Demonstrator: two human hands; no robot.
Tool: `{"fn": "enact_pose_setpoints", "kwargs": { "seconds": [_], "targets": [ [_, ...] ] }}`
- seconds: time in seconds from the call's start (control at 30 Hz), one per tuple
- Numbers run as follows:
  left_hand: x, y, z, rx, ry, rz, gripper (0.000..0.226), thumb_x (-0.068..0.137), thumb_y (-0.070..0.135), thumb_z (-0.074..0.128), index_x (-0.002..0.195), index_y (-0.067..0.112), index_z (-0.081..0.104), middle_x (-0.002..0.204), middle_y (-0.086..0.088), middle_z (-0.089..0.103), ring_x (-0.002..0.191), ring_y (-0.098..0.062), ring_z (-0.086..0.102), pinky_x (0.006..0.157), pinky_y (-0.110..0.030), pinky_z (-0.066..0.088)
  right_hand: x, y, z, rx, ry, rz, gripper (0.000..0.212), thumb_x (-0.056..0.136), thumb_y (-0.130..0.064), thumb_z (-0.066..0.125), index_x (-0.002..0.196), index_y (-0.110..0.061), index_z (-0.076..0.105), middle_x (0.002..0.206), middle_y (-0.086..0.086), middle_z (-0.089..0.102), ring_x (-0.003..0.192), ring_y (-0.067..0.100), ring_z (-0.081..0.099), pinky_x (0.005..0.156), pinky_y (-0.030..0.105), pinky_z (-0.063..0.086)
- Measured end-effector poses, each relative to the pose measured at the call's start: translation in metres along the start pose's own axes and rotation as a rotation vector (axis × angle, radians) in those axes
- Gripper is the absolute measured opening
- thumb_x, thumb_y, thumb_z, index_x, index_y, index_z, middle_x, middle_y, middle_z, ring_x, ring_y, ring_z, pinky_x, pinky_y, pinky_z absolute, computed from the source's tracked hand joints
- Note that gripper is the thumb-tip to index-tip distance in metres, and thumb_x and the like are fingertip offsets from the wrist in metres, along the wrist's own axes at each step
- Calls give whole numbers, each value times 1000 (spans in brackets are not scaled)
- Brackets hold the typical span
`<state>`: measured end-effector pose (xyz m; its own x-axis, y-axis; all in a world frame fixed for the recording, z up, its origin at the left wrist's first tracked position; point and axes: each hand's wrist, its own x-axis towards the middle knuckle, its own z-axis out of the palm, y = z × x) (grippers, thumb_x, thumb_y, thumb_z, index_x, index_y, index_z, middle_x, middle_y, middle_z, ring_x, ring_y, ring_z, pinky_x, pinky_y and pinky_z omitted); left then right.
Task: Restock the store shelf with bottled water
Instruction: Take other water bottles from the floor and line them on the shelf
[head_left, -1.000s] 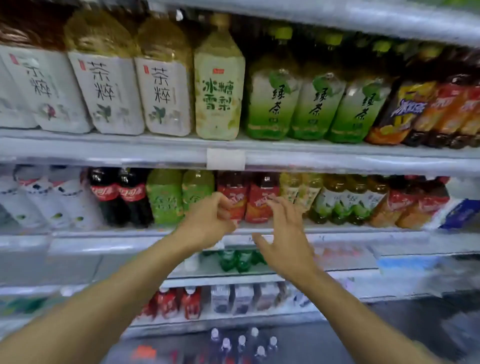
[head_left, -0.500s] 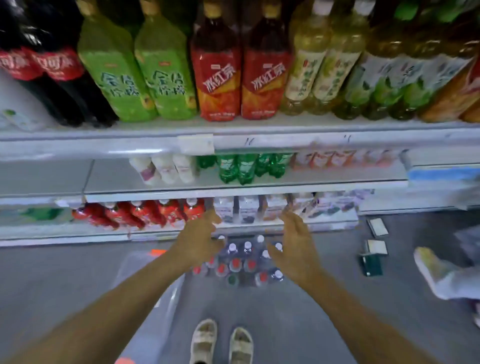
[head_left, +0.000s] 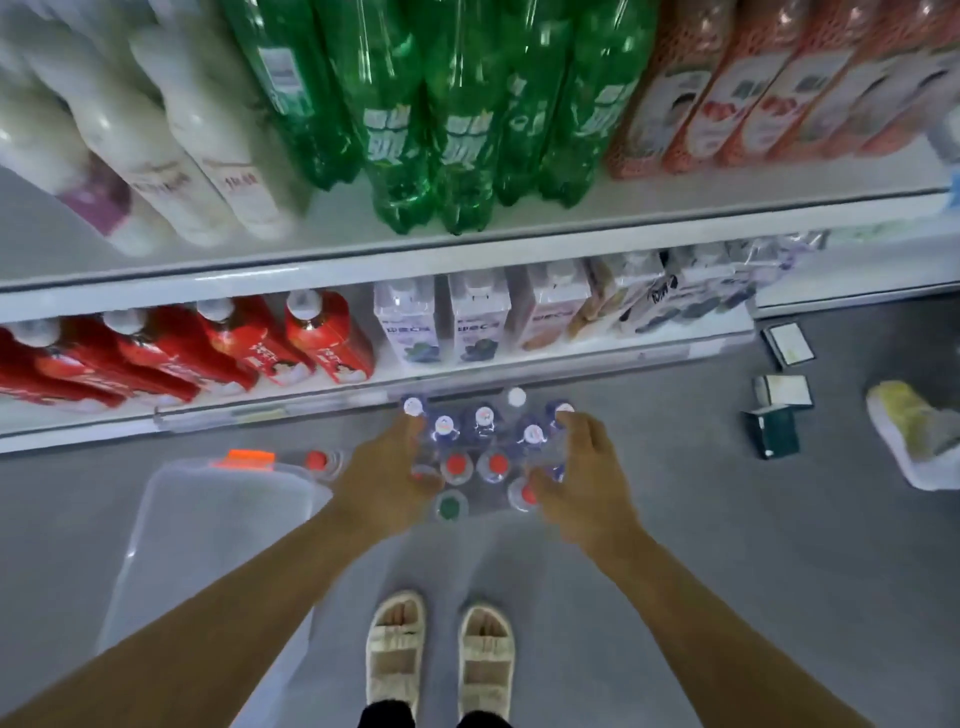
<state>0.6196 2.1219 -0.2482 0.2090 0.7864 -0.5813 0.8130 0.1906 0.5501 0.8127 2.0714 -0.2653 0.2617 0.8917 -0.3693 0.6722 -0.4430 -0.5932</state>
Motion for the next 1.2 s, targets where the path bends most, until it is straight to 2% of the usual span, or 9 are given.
{"fn": "enact_pose_setpoints", "kwargs": {
  "seconds": [0.1,0.17,0.3,0.4,0.5,0.6,0.73,1.0,1.2],
  "targets": [
    [40,-21,31,35,-2,0,50,79,27,67,122,14,47,101,7,51,98,-19,57,76,-19,35,29,31,34,-19,-11,18,75,68,-40,54,134,-7,42,132,14,44,115,33,48,92,41,44],
    [68,-36,51,34,18,1,51,80,19,68,125,14,48,110,1,56,105,-23,56,85,-25,40,51,54,56,-38,-8,20,65,75,-29,67,131,-5,44,130,15,46,116,32,47,91,33,38],
    [119,-57,86,52,40,45,54,82,20,67,131,14,44,123,-5,55,110,-25,54,90,-30,41,99,91,94,-76,8,5,50,78,-11,69,122,1,48,120,18,51,111,34,48,87,34,38],
    [153,-66,105,100,66,63,55,83,19,66,132,15,43,126,-5,54,111,-25,52,87,-26,38,135,113,119,-135,17,-31,53,79,-14,68,127,-2,47,123,16,52,113,33,48,89,35,40],
    [182,-72,119,167,83,106,60,81,21,68,134,15,41,128,-7,53,117,-26,49,95,-33,41,168,127,137,-241,4,-70,59,81,-19,66,134,-8,42,128,14,52,120,33,46,96,38,41],
    [206,-79,130,228,94,125,61,80,23,69,134,14,41,129,-9,52,121,-28,48,98,-42,41,195,134,151,-399,-35,-78,52,85,-26,63,129,-8,42,122,13,58,114,33,51,92,36,39],
    [229,-89,141,253,124,180,62,80,25,70,134,17,41,130,-6,53,122,-25,47,99,-40,41,222,141,167,-560,-52,-74,46,87,-35,60,122,-12,41,114,11,62,108,32,56,97,34,36],
    [247,-97,146,215,164,215,59,81,22,68,134,17,43,133,-6,52,123,-25,46,102,-42,39,236,148,172,-431,-70,-37,50,90,-33,59,126,-11,33,117,15,58,106,33,57,90,38,46],
    [231,-77,128,208,132,211,59,81,22,69,133,18,42,134,-6,51,123,-25,46,102,-40,39,216,138,138,-284,-1,14,44,91,-25,59,123,-5,35,116,21,58,106,38,57,85,40,45]
  ]
}}
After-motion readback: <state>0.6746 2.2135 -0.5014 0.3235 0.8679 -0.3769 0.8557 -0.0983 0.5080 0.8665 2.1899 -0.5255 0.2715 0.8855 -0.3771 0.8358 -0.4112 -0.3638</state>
